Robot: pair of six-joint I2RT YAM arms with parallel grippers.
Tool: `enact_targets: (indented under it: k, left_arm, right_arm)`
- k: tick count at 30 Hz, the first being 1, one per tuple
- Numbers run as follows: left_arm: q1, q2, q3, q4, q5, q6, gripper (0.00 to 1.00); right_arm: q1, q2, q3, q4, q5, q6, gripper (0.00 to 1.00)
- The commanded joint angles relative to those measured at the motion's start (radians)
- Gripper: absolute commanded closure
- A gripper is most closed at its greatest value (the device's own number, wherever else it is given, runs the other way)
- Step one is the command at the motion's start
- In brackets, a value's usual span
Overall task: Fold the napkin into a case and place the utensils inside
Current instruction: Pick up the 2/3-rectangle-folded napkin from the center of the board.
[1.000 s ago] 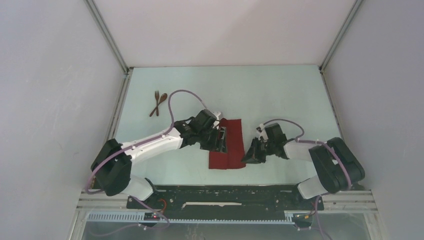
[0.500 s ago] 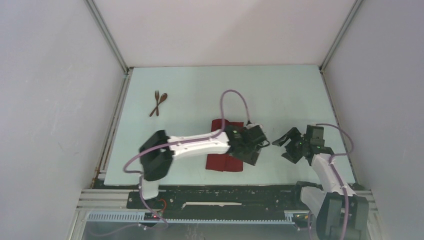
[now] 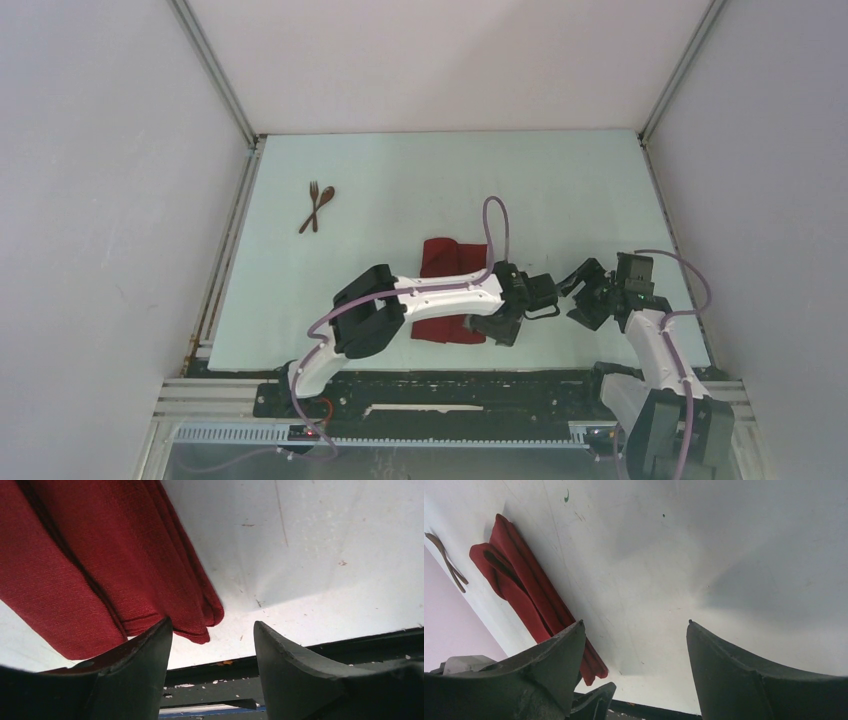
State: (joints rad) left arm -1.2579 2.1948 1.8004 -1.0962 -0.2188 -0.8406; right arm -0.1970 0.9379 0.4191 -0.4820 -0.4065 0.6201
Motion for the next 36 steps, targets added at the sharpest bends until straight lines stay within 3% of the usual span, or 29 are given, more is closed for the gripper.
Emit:
enact_targets:
  k: [1,6,10,14,17,21,25,29,36]
  left_arm:
    - [0.003,0.029,0.035,-0.051,-0.048,-0.037,0.33]
    - [0.005,0.060,0.061,-0.051,-0.050,-0.029,0.50]
    - [0.012,0.067,0.040,-0.043,-0.023,-0.022,0.55]
    - [0.017,0.067,0.023,-0.036,-0.029,-0.012,0.73]
    - [0.022,0.003,-0.057,0.023,-0.036,-0.014,0.88]
    - [0.040,-0.161,-0.211,0.168,0.005,-0.003,0.96]
    - [0.078,-0.325,-0.376,0.315,0.086,0.010,0.98]
    - [0.106,-0.423,-0.482,0.425,0.155,0.025,0.99]
    - [0.118,-0.477,-0.546,0.468,0.194,0.038,1.00]
  right_arm:
    - [-0.009,-0.004,0.003,0.019,-0.023,-0.034,0.19]
    - [-0.007,-0.023,-0.011,0.028,-0.021,-0.029,0.20]
    - [-0.010,-0.009,-0.006,0.039,-0.059,-0.039,0.17]
    - [-0.010,-0.006,-0.008,0.064,-0.111,-0.058,0.13]
    - [-0.010,0.015,-0.012,0.092,-0.187,-0.077,0.10]
    - [-0.005,0.083,-0.014,0.170,-0.315,-0.096,0.07]
    - [0.077,0.240,0.002,0.358,-0.462,-0.063,0.02]
    - [0.231,0.439,0.004,0.732,-0.550,0.122,0.01]
    - [0.412,0.691,0.035,1.106,-0.493,0.365,0.00]
